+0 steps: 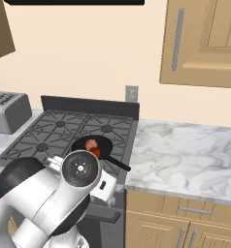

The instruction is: Place the pan on the front right burner on the stove. Then place the tomato and the onion in the pan and turn on the front right burner.

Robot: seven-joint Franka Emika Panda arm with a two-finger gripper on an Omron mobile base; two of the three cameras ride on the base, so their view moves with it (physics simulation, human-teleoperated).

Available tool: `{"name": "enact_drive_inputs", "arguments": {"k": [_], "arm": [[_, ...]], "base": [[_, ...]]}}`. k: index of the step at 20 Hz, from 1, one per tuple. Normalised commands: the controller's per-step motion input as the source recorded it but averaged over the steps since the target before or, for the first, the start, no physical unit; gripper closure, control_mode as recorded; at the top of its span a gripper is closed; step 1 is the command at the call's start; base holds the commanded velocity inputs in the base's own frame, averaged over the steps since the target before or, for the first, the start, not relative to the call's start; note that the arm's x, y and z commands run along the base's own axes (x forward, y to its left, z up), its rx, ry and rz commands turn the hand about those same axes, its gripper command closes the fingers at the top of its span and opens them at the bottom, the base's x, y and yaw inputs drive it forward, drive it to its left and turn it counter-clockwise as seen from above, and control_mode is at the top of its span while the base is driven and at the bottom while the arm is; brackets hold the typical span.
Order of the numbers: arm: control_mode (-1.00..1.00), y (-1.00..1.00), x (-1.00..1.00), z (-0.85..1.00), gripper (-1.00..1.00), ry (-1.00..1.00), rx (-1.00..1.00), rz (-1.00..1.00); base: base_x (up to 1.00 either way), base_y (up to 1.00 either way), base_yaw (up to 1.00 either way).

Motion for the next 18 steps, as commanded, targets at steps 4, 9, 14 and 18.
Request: {"name": "enact_drive_inputs", "arguments": {"k": [4, 9, 14, 18], "arm": [[-1.00, -0.01, 0.55, -0.52, -1.00, -0.42, -0.09, 0.00], [-1.00, -0.04, 0.10, -0.58, -1.00, -0.53, -0.08, -0.04], [-1.00, -0.01, -0.07, -0.41, -1.00, -0.56, -0.09, -0.05], [-1.00, 0.00, -0.09, -0.13, -1.00, -0.36, -0.06, -0.01]], "base": [[0.00, 0.00, 0.00], [0.00, 0.00, 0.00], [0.00, 0.00, 0.00], [0.00, 0.00, 0.00]]}}
